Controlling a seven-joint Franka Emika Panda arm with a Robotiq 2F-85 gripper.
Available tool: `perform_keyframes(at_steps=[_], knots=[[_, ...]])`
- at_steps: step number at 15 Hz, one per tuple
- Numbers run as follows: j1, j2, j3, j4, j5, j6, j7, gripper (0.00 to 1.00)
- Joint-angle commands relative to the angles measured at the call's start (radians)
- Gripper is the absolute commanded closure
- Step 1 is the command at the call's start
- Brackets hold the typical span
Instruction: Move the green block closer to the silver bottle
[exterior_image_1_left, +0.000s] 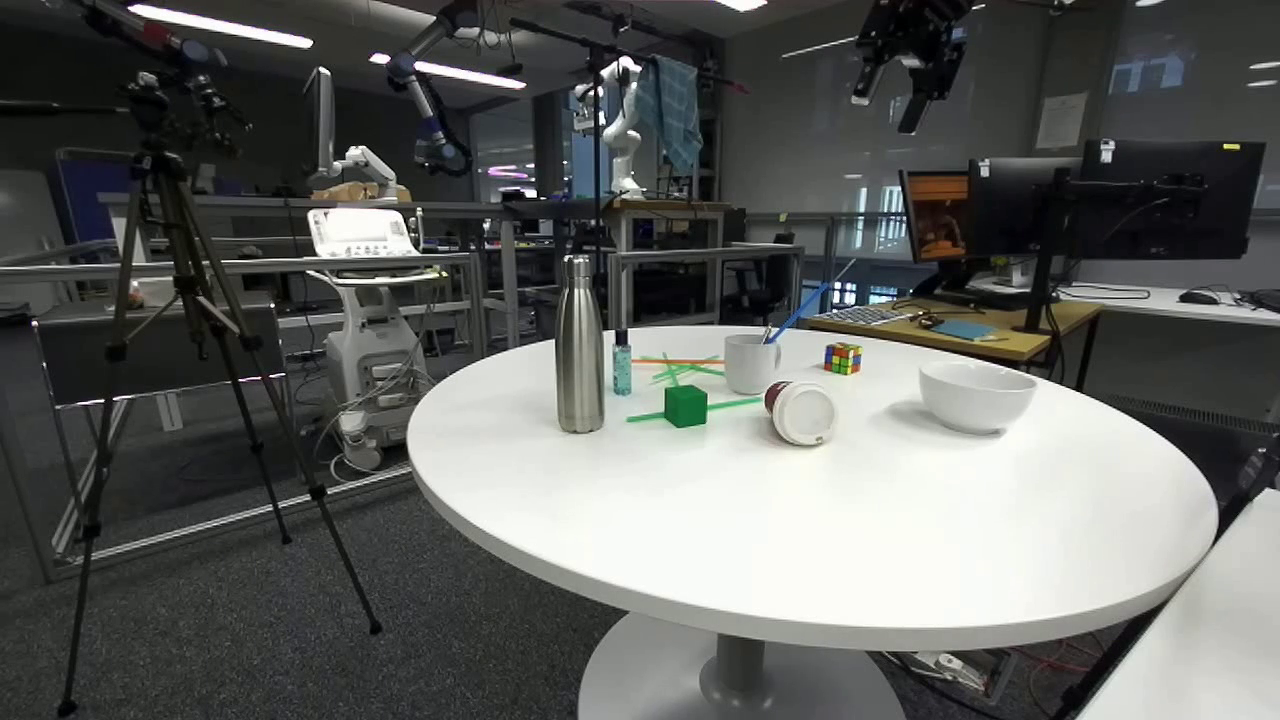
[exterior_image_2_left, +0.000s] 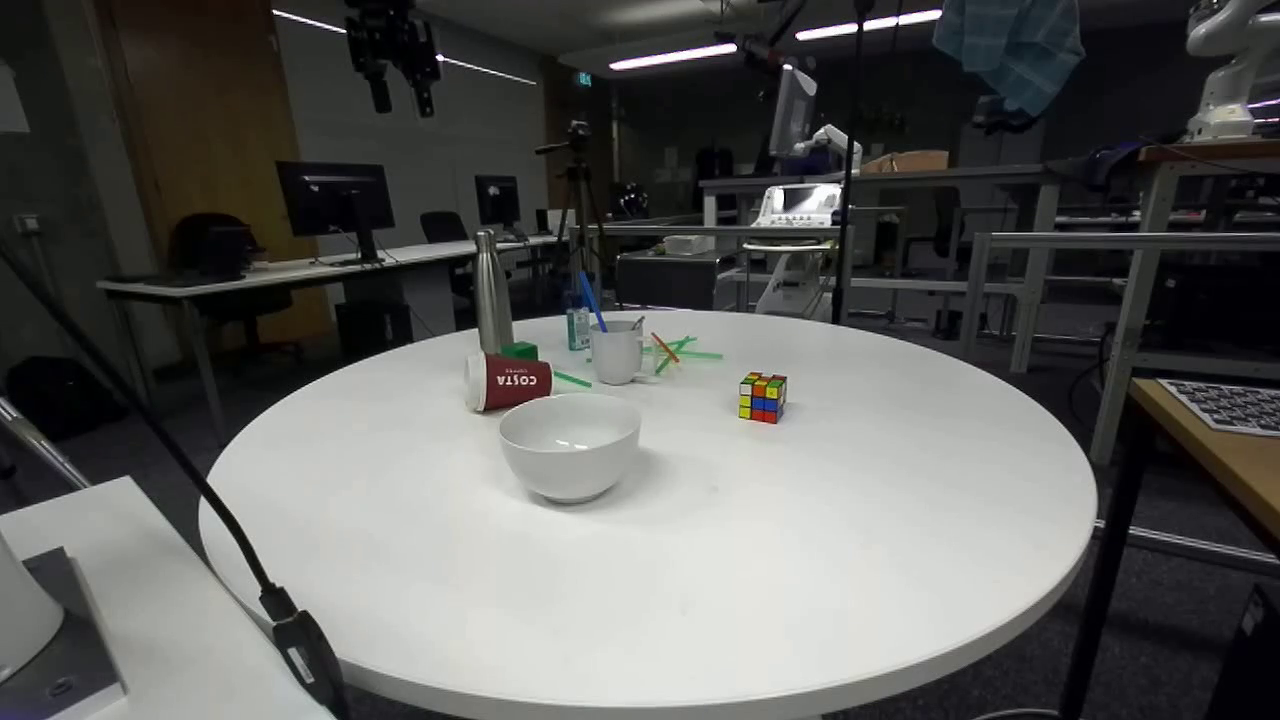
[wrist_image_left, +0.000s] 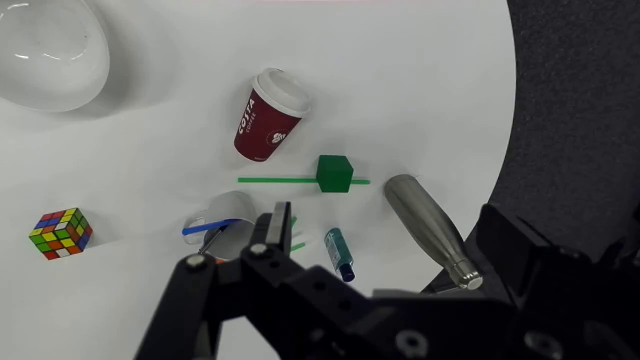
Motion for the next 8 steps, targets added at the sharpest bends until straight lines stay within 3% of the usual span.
perform_keyframes(at_steps=[1, 8], knots=[[-0.011, 0.001, 0.009, 0.002, 0.005, -0.003, -0.004, 0.00], [-0.011, 0.023, 0.025, 0.019, -0.010, 0.002, 0.002, 0.00]])
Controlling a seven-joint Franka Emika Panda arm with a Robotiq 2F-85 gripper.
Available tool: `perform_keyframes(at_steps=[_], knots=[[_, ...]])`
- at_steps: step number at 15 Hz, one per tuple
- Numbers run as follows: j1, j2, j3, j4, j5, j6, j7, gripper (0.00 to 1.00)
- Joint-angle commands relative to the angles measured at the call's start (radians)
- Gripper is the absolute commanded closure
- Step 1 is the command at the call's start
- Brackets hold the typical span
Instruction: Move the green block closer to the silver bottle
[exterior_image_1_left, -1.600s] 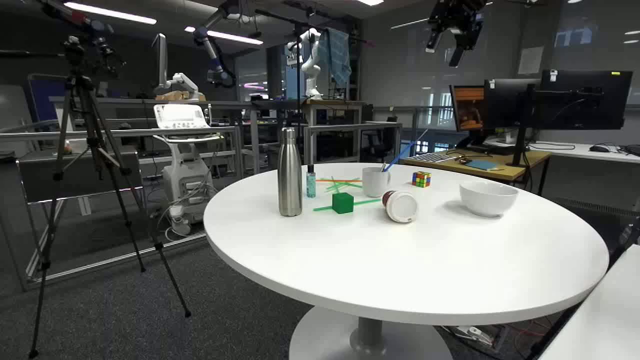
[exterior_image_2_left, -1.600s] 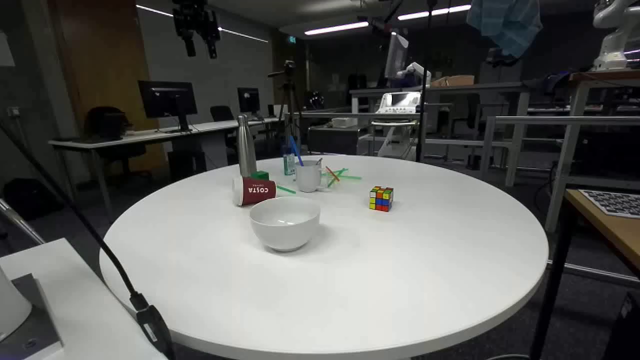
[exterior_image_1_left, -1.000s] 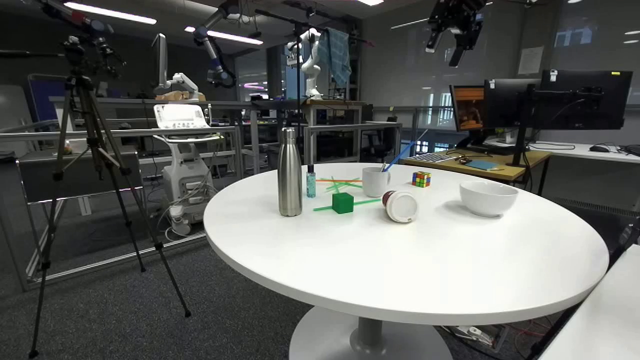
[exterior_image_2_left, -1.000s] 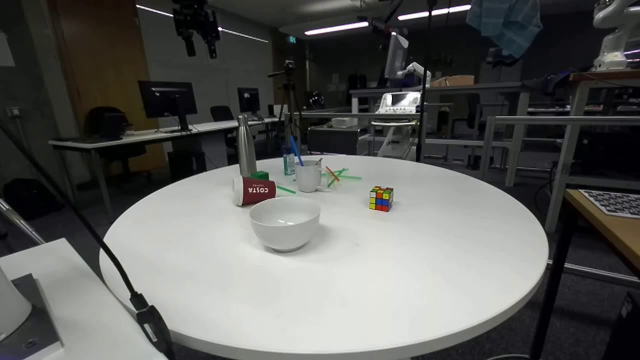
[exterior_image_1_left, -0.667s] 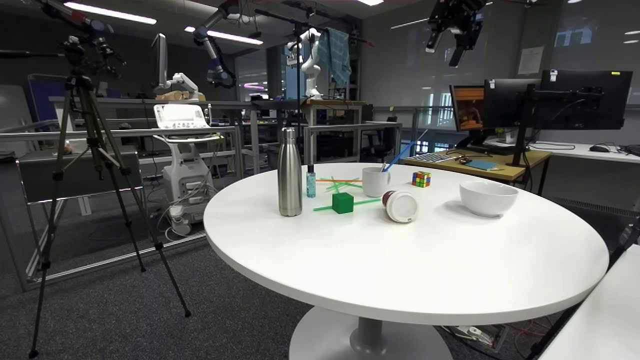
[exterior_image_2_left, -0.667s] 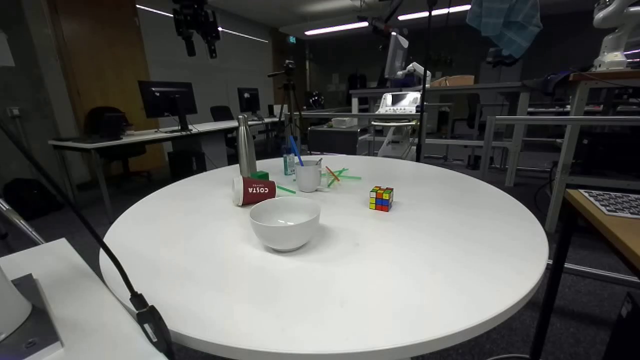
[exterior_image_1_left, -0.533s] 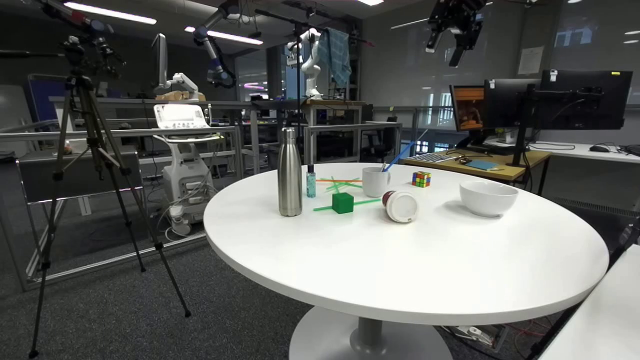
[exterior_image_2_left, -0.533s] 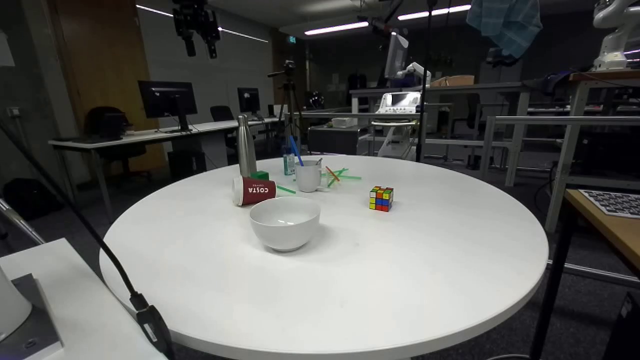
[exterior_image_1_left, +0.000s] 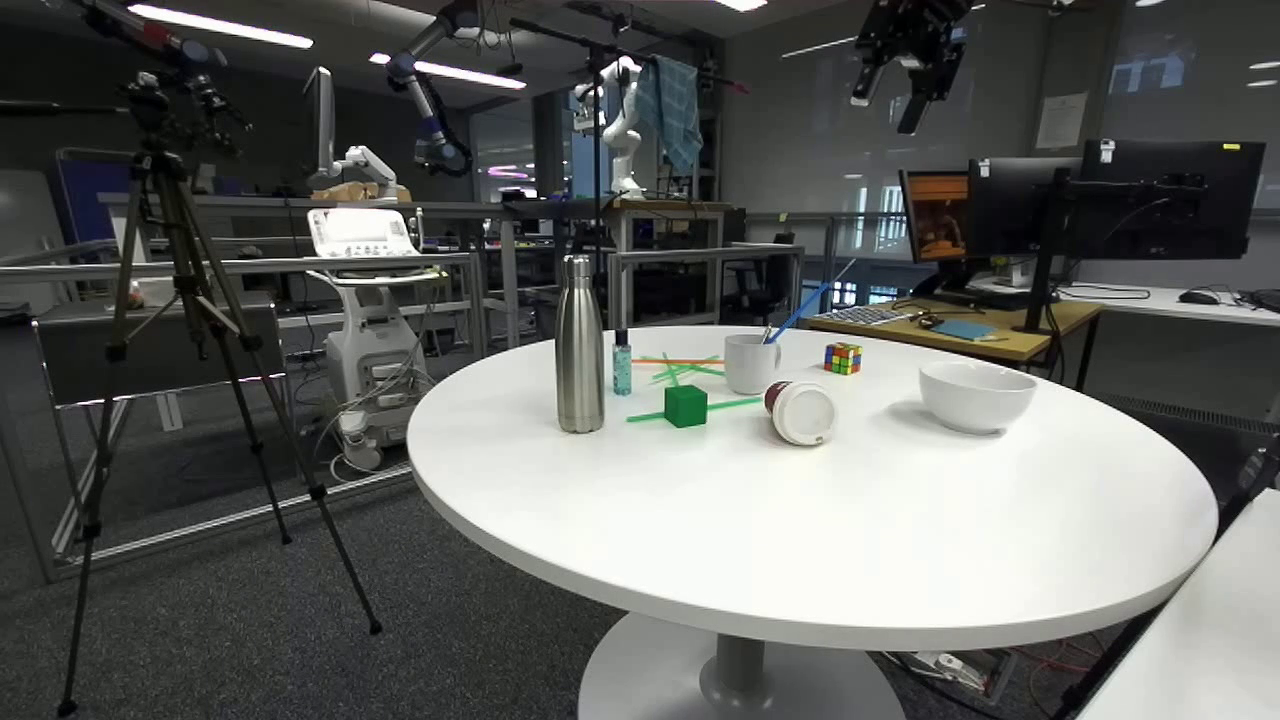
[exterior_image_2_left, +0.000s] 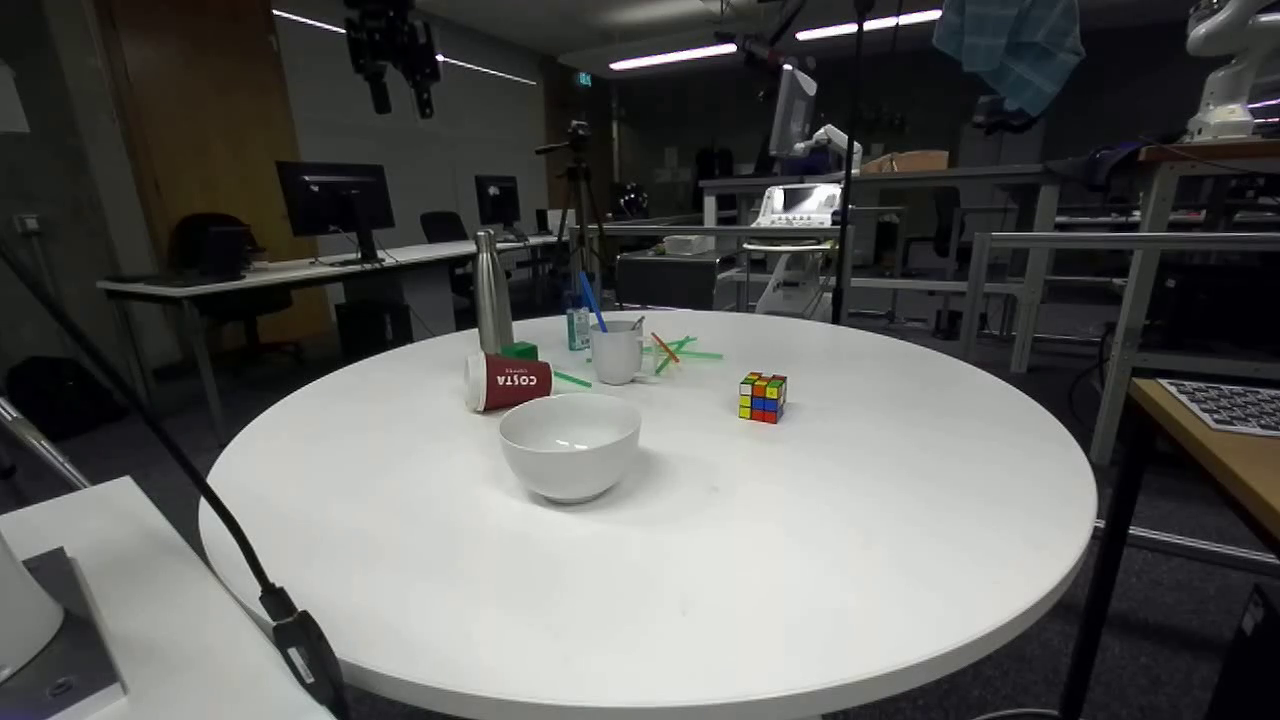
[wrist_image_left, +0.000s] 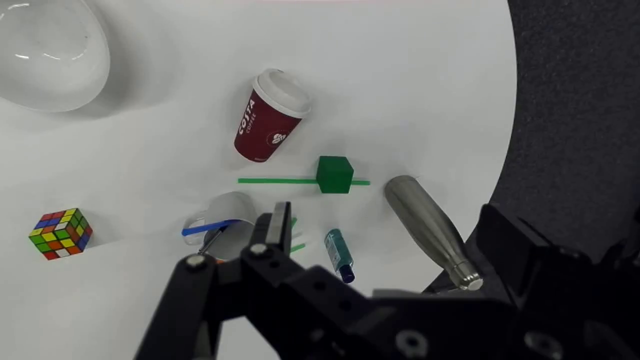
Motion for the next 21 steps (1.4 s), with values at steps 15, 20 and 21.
perform_keyframes(at_steps=[15, 20, 21], knots=[[0.039, 0.170, 0.040, 0.103, 0.009, 0.017, -0.178, 0.00], [0.051, 0.284, 0.065, 0.164, -0.005, 0.000, -0.213, 0.00], [0.048, 0.310, 0.071, 0.178, -0.011, -0.002, -0.217, 0.00]])
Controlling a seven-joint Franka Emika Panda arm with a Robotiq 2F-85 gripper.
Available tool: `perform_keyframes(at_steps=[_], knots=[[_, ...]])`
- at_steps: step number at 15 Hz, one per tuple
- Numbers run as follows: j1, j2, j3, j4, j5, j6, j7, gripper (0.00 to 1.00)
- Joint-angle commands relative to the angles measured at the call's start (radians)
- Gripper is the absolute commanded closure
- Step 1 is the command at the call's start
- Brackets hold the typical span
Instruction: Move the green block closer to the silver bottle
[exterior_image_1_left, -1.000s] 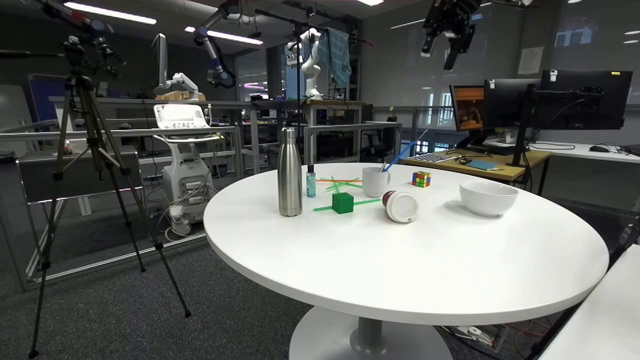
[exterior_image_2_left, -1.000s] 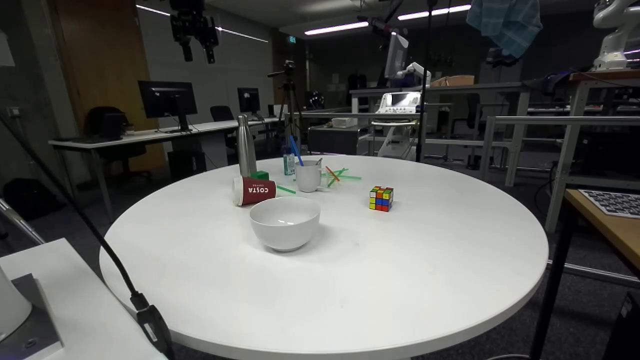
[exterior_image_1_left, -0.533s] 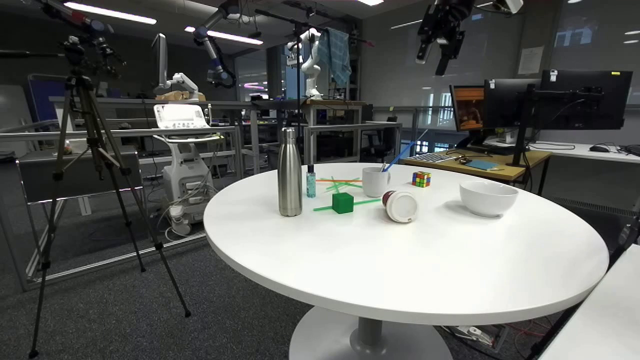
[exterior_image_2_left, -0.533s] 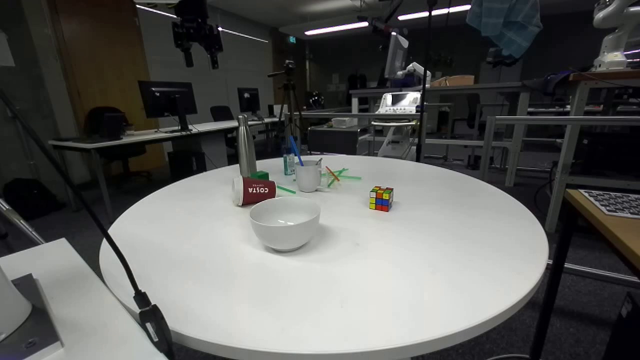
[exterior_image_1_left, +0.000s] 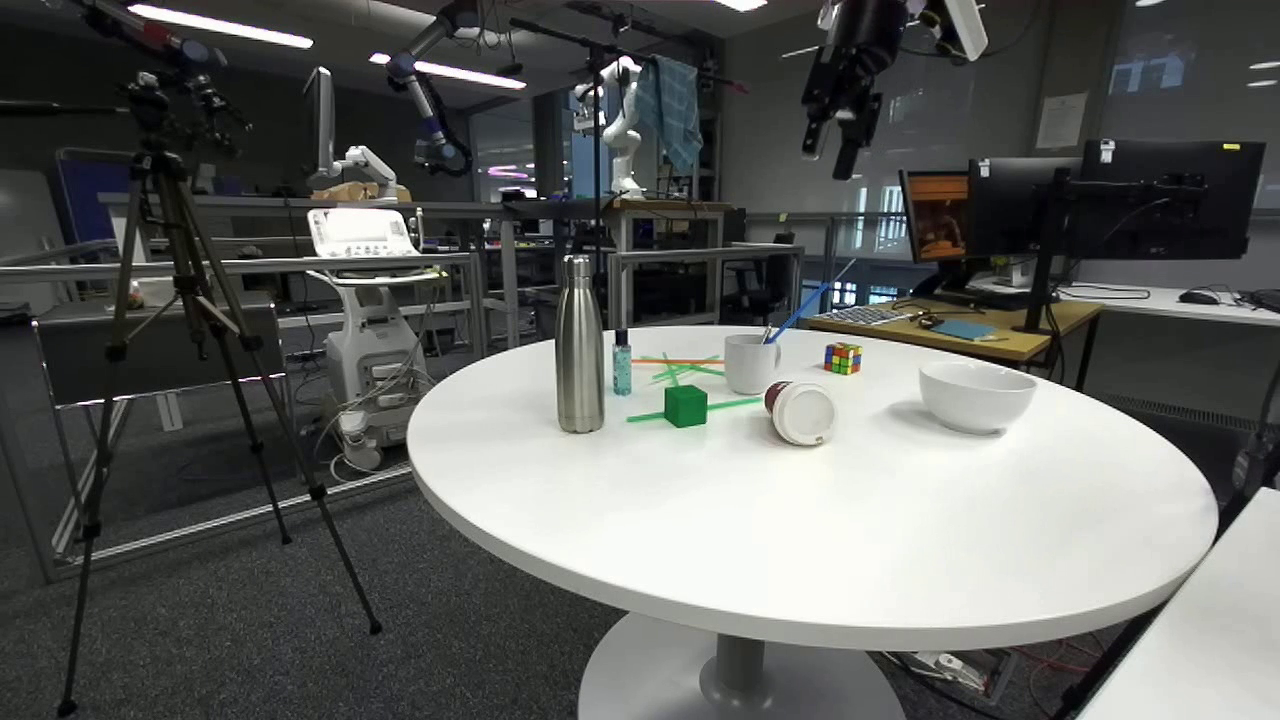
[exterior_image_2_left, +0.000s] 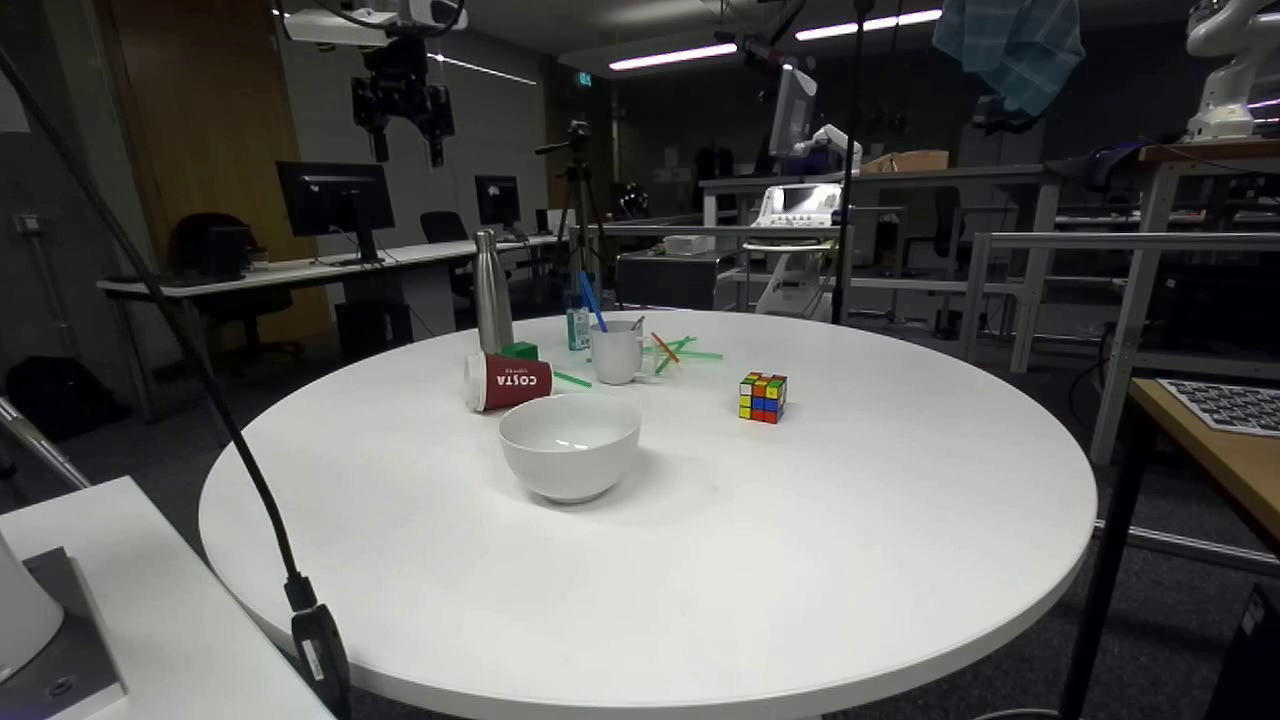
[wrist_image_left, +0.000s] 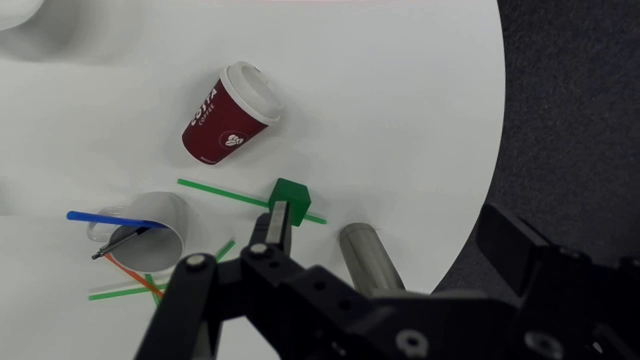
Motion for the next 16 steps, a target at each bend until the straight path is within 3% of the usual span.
perform_keyframes(at_steps=[1, 8, 16], knots=[[0.001, 0.119, 0.014, 0.089, -0.021, 0.000, -0.029, 0.00], [-0.019, 0.292, 0.030, 0.223, -0.209, 0.079, 0.041, 0.00], [-0.018, 0.486, 0.030, 0.428, -0.269, 0.051, 0.040, 0.00]])
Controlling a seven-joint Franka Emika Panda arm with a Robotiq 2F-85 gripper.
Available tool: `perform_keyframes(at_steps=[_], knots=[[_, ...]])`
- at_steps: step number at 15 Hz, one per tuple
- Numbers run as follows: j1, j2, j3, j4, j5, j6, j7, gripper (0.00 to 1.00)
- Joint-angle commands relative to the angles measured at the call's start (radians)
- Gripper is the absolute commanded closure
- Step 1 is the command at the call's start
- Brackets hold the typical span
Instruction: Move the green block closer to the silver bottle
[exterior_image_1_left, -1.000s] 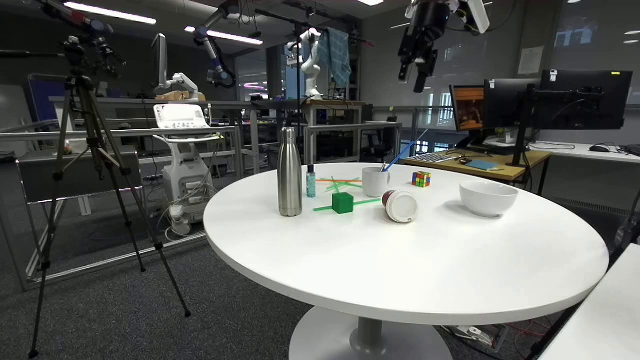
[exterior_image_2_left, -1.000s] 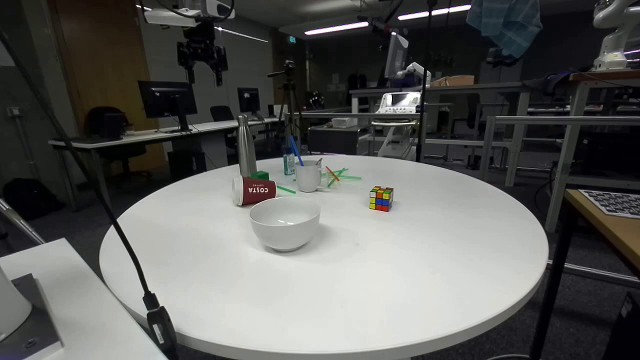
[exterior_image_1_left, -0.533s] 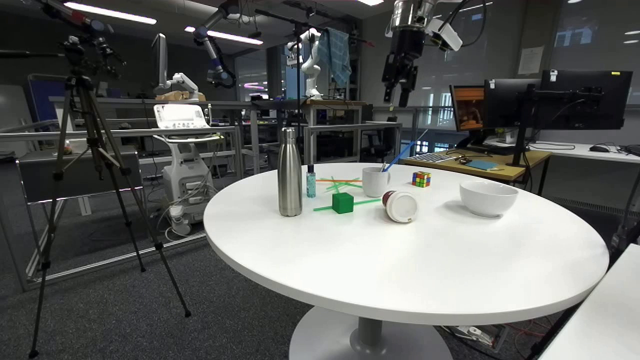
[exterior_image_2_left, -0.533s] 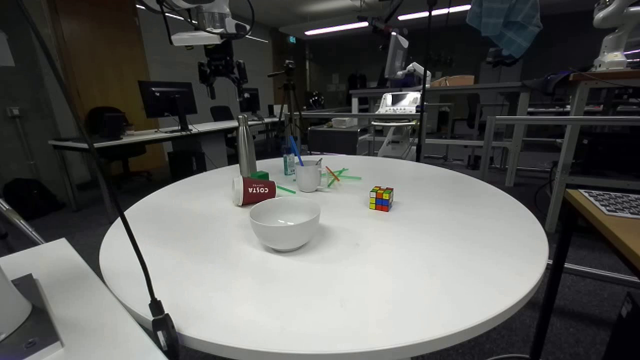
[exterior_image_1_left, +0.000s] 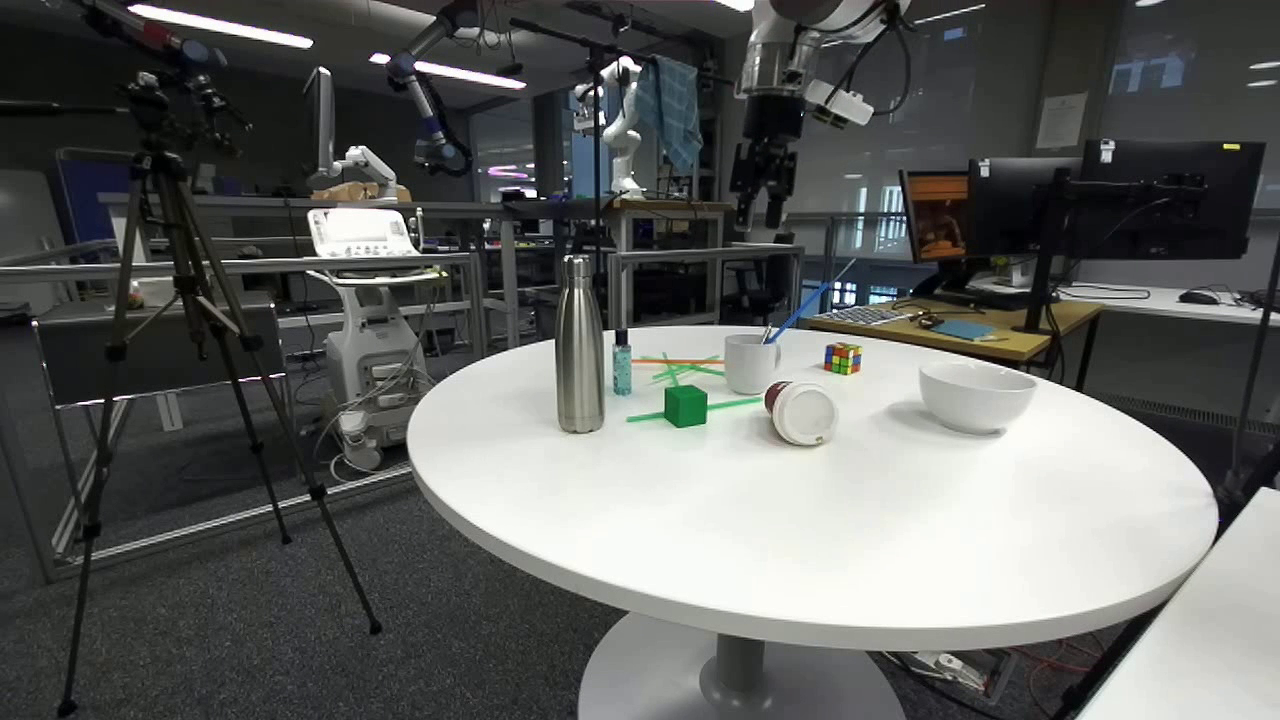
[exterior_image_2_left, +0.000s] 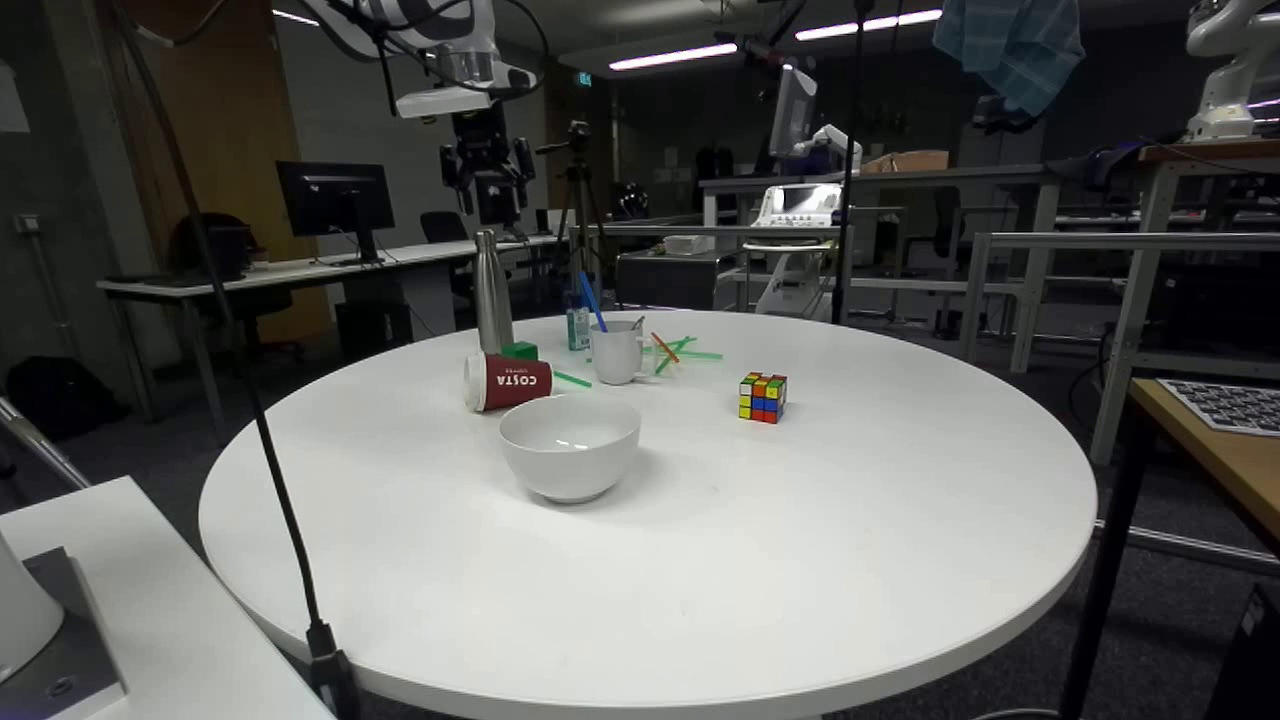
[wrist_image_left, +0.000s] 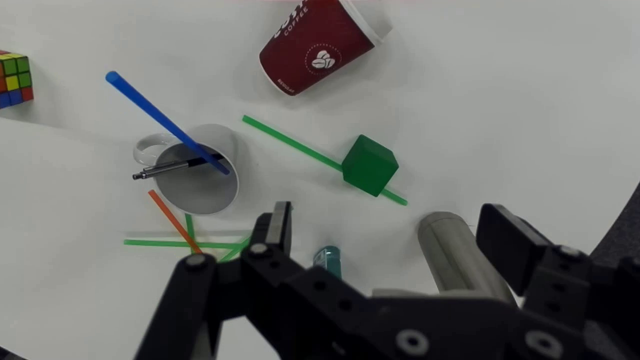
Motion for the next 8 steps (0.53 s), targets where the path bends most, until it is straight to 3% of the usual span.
perform_keyframes(at_steps=[1, 8], knots=[[-0.008, 0.100, 0.009, 0.131, -0.029, -0.033, 0.019, 0.00], [0.003, 0.243, 0.015, 0.292, -0.027, -0.076, 0.018, 0.00]])
